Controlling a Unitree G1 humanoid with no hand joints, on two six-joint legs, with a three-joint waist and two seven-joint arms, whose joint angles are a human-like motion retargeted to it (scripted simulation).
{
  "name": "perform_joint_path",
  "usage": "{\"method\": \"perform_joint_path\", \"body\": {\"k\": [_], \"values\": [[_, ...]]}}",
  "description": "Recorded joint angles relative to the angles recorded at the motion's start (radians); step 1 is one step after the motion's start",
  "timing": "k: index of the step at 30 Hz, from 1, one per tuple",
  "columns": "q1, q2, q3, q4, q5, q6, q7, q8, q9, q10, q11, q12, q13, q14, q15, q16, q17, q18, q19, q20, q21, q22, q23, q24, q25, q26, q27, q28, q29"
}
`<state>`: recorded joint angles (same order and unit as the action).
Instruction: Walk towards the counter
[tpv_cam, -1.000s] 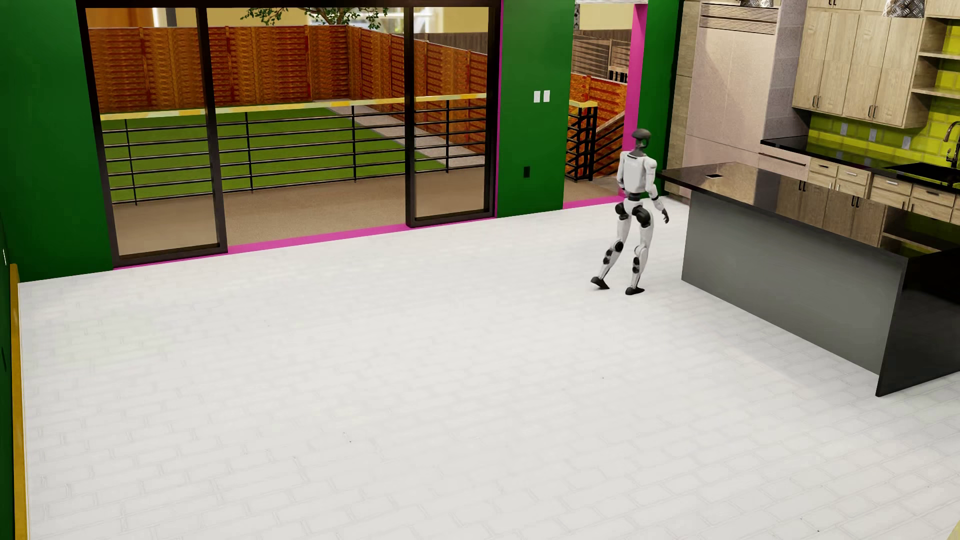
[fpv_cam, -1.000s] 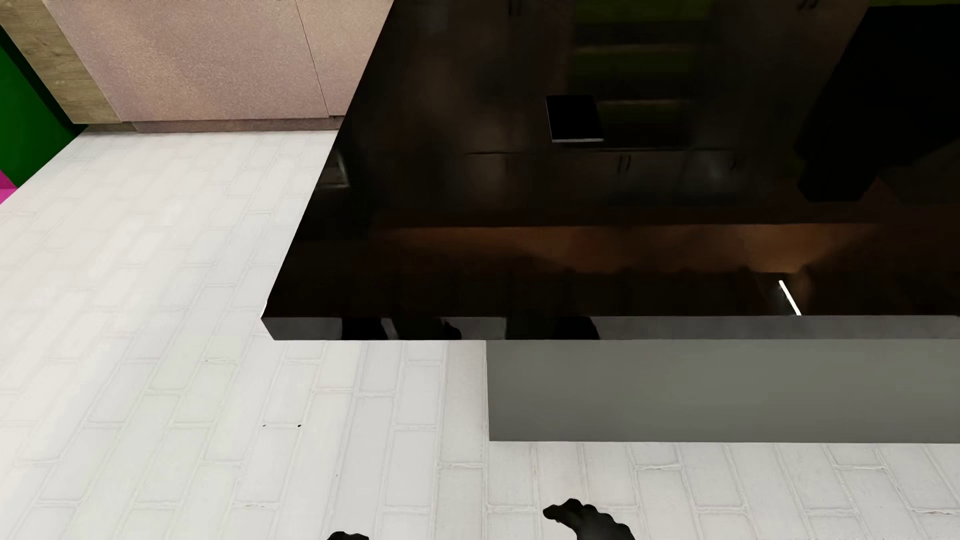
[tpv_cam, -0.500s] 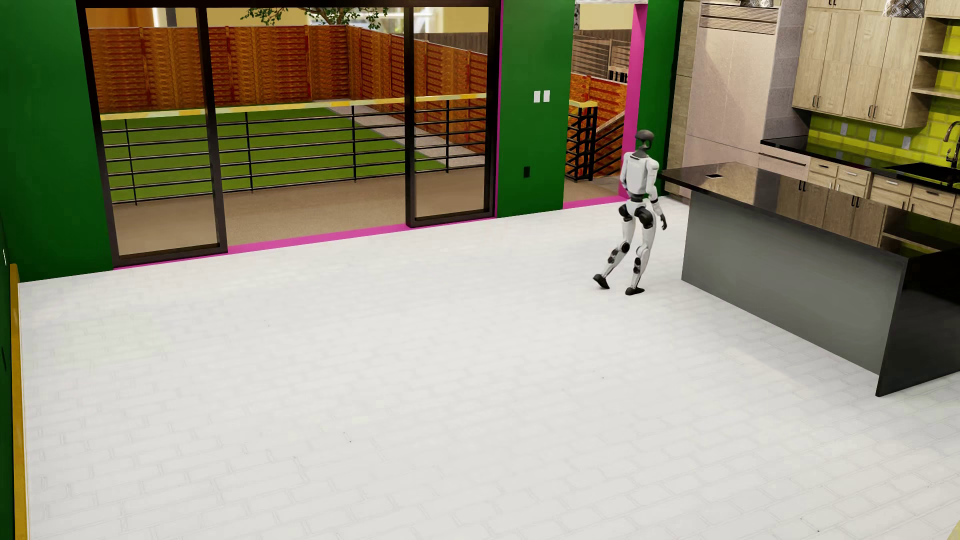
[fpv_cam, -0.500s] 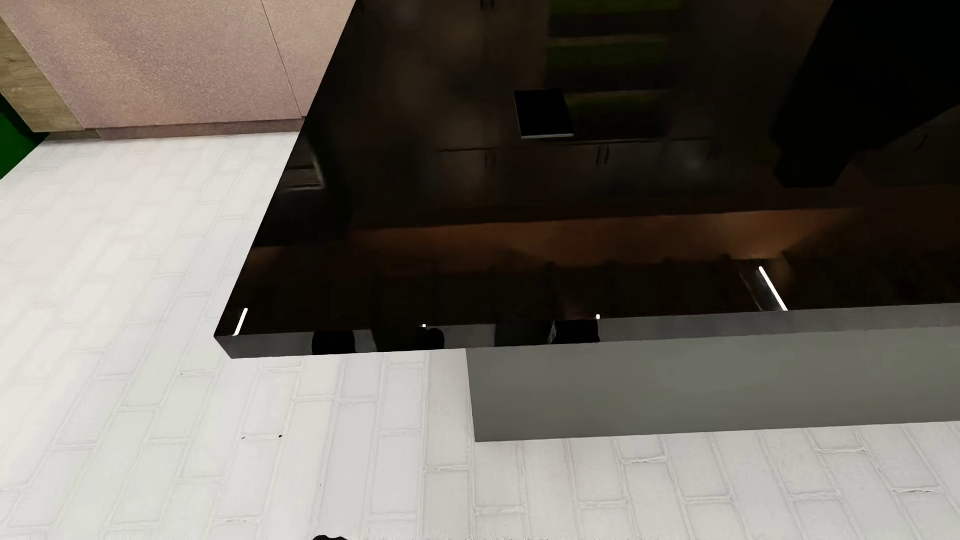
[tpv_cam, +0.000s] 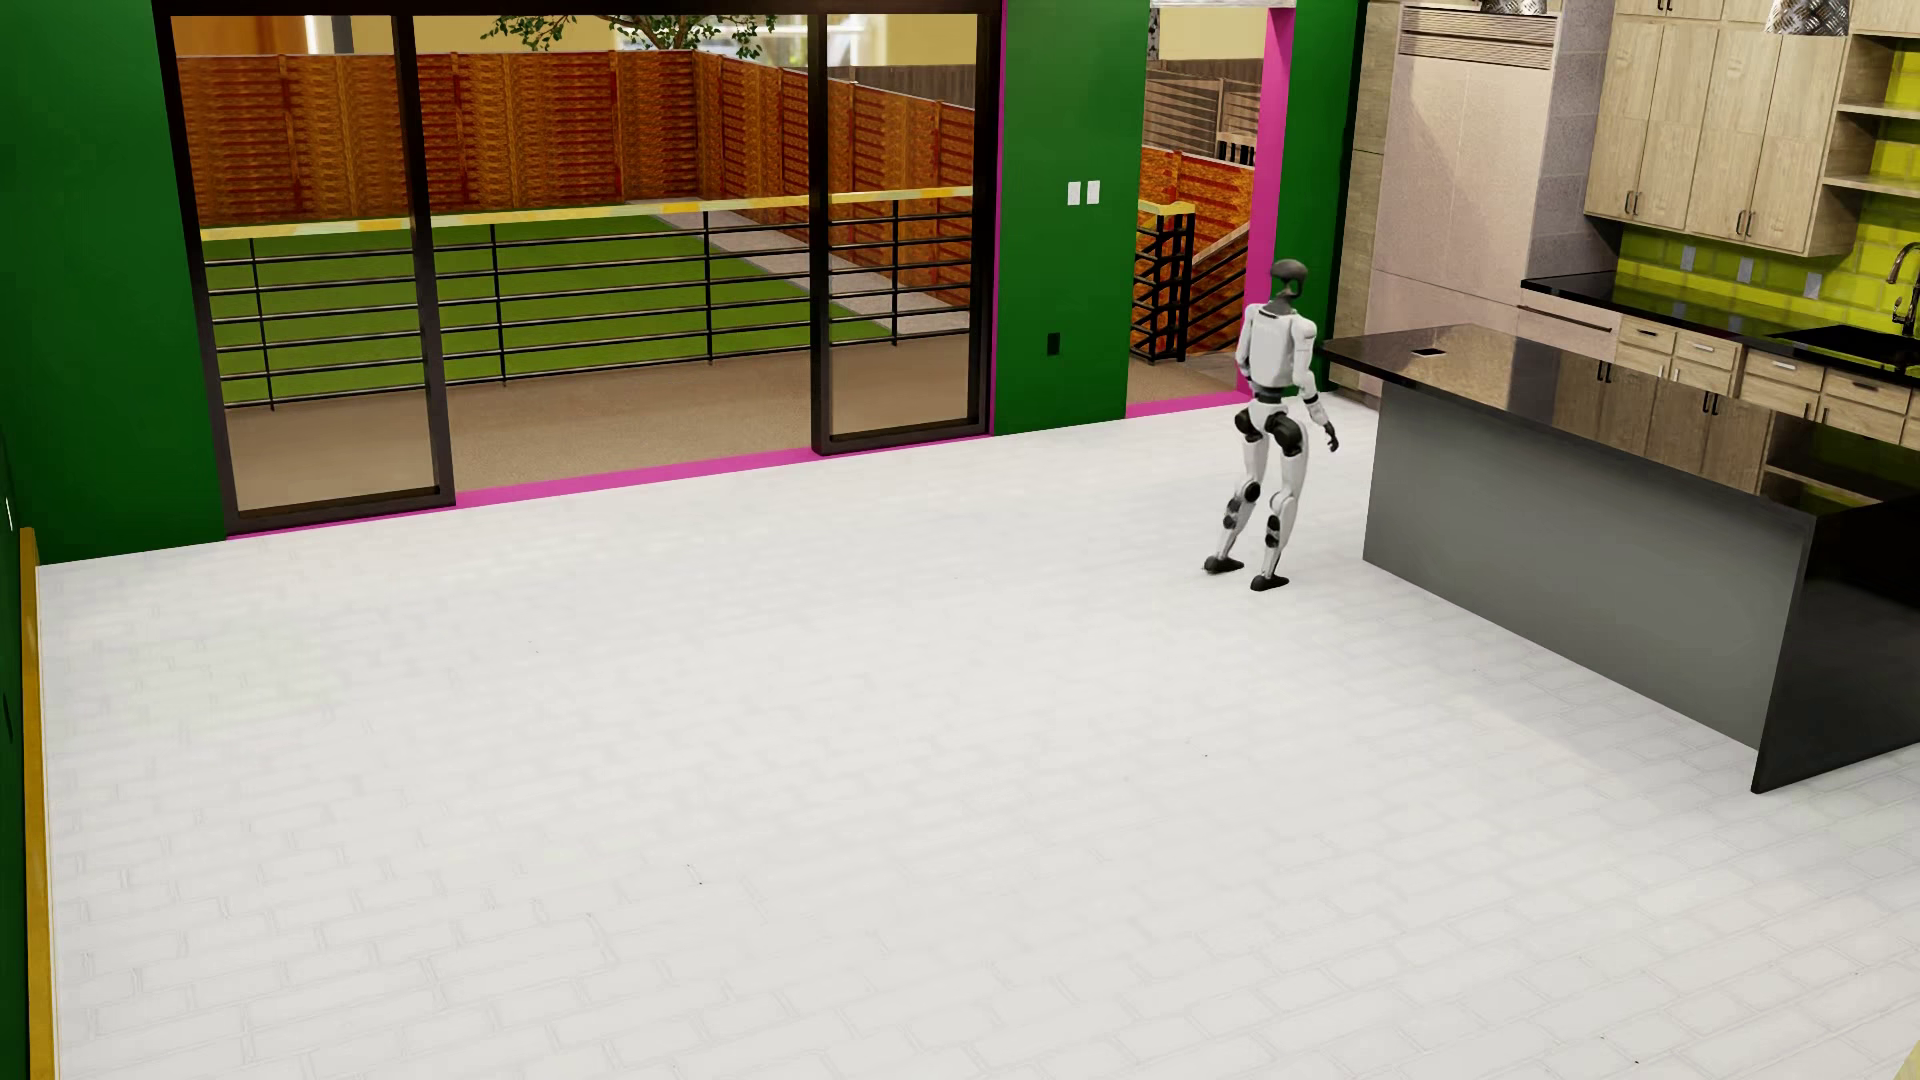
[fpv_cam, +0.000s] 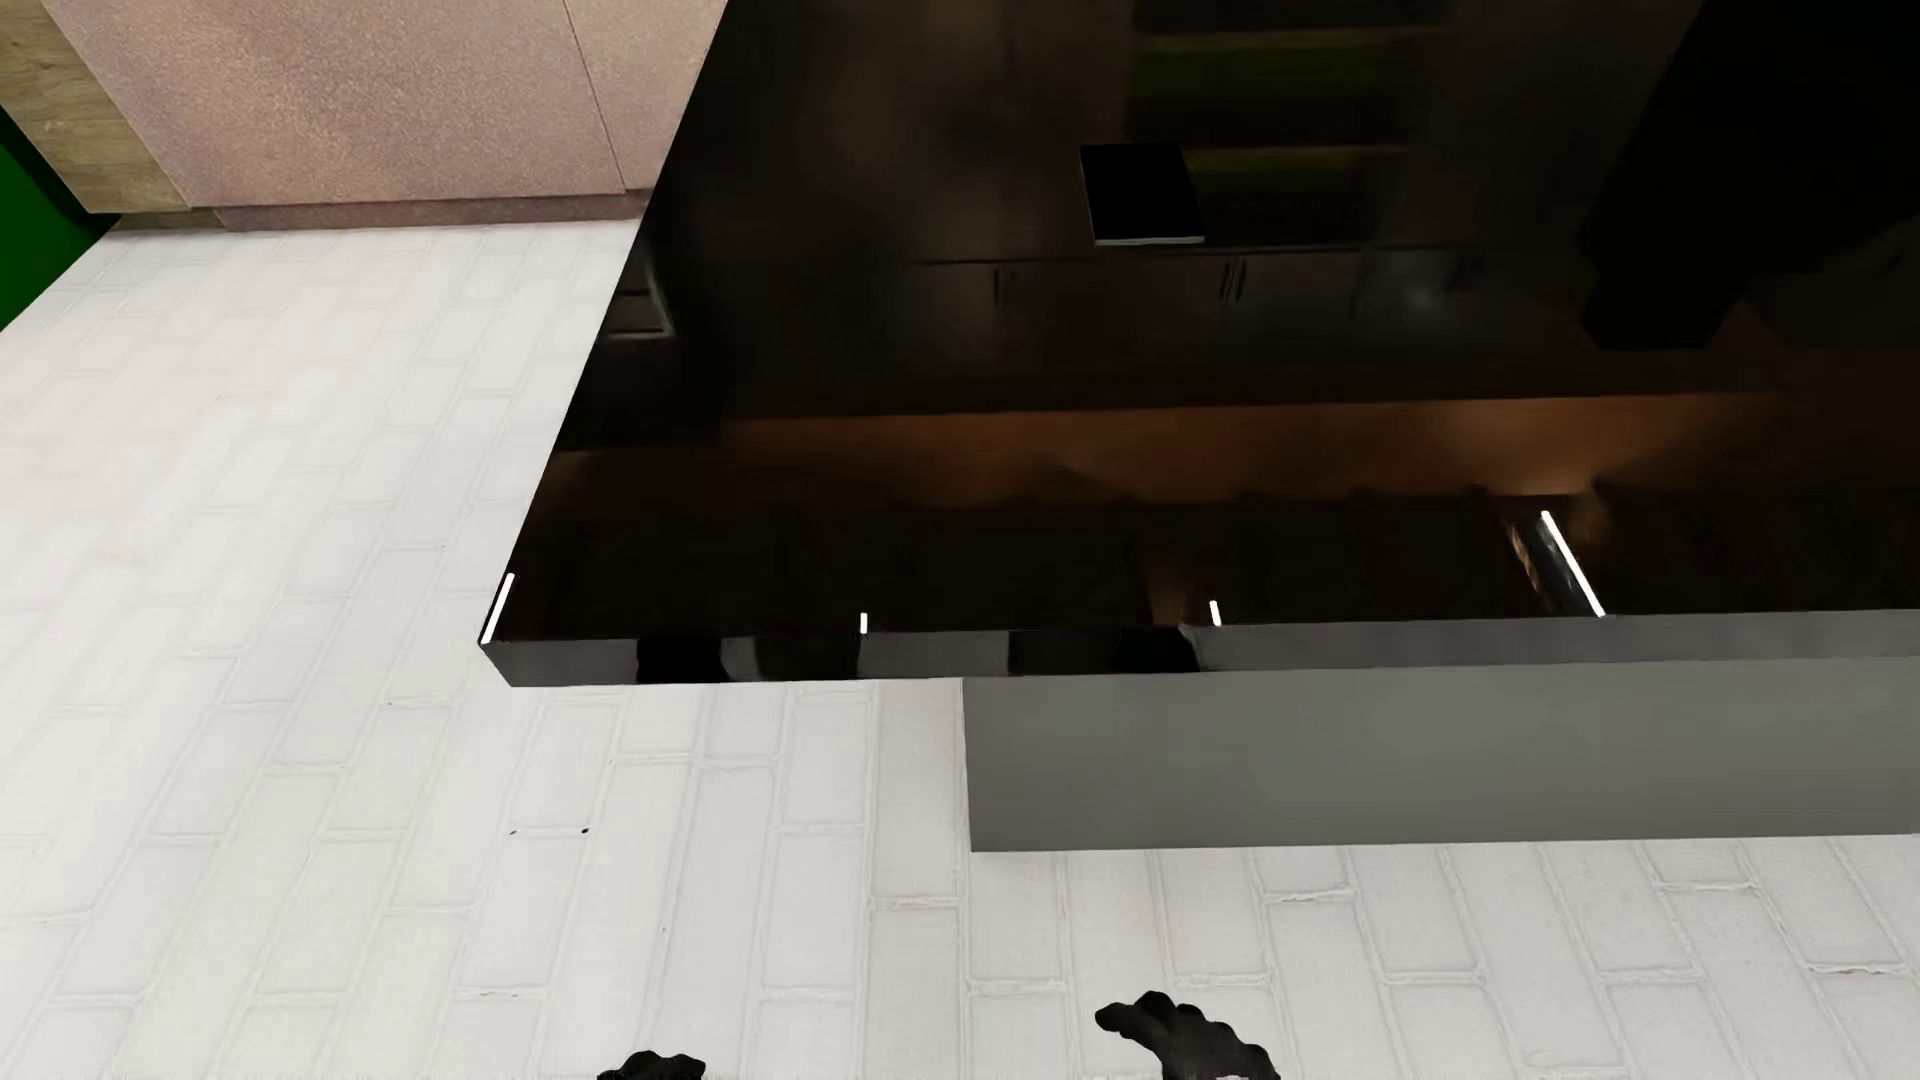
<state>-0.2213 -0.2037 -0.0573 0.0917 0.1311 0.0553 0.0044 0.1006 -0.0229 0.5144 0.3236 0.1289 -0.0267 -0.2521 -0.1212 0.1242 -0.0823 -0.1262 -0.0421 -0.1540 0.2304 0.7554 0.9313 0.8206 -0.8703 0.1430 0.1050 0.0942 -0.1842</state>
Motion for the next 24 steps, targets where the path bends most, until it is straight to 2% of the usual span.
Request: {"method": "perform_joint_path", "body": {"k": [2, 6, 8, 11, 13, 16, 21, 24], "values": [[-0.014, 0.000, 0.002, -0.031, -0.001, -0.001, -0.071, 0.012, 0.004, -0.005, -0.003, -0.001, 0.001, 0.017, 0.004, 0.003, 0.000, -0.007, 0.008, 0.004, 0.009, -0.002, -0.001, 0.000, 0.000, 0.000, -0.005, 0.001, 0.001], [0.062, 0.014, -0.001, -0.047, -0.024, -0.008, -0.014, 0.038, 0.001, -0.142, -0.023, -0.002, 0.021, 0.033, 0.016, -0.007, -0.003, 0.071, 0.028, 0.003, 0.006, 0.016, 0.008, 0.000, 0.011, 0.000, 0.006, 0.000, -0.007], [0.089, 0.020, -0.001, -0.072, -0.048, -0.018, -0.020, 0.033, -0.001, -0.196, -0.026, -0.021, 0.052, 0.053, 0.015, -0.013, -0.002, 0.082, 0.041, -0.012, -0.010, 0.040, 0.010, 0.012, 0.019, 0.005, 0.020, -0.010, -0.038], [0.110, 0.021, 0.003, -0.107, -0.085, -0.034, -0.031, 0.025, -0.003, -0.239, -0.025, -0.040, 0.088, 0.069, 0.014, -0.019, 0.015, 0.099, 0.061, -0.002, 0.000, 0.052, 0.014, 0.012, -0.005, -0.011, 0.106, 0.003, -0.143], [0.112, 0.013, 0.009, -0.124, -0.100, -0.043, -0.027, 0.031, -0.006, -0.249, -0.019, -0.038, 0.086, 0.076, 0.016, -0.027, 0.023, 0.110, 0.074, 0.016, 0.024, 0.046, 0.040, 0.002, -0.012, -0.018, 0.135, 0.020, -0.161], [0.098, -0.017, 0.016, -0.136, -0.109, -0.057, -0.005, 0.050, -0.010, -0.241, 0.015, -0.031, 0.060, 0.077, 0.019, -0.032, 0.024, 0.122, 0.089, 0.033, 0.043, 0.056, 0.045, -0.005, 0.003, -0.019, 0.124, 0.026, -0.144], [0.074, -0.076, 0.017, -0.139, -0.108, -0.080, 0.038, 0.065, -0.009, -0.222, 0.083, -0.038, 0.029, 0.074, 0.035, -0.022, 0.011, 0.137, 0.102, 0.009, 0.054, 0.101, -0.063, 0.016, 0.047, 0.009, 0.056, 0.003, -0.144], [0.060, -0.101, 0.018, -0.137, -0.111, -0.093, 0.056, 0.058, -0.008, -0.213, 0.107, -0.045, 0.019, 0.074, 0.048, -0.012, 0.007, 0.144, 0.105, 0.013, 0.080, 0.109, -0.111, 0.017, 0.062, 0.014, 0.046, 0.007, -0.146]]}}
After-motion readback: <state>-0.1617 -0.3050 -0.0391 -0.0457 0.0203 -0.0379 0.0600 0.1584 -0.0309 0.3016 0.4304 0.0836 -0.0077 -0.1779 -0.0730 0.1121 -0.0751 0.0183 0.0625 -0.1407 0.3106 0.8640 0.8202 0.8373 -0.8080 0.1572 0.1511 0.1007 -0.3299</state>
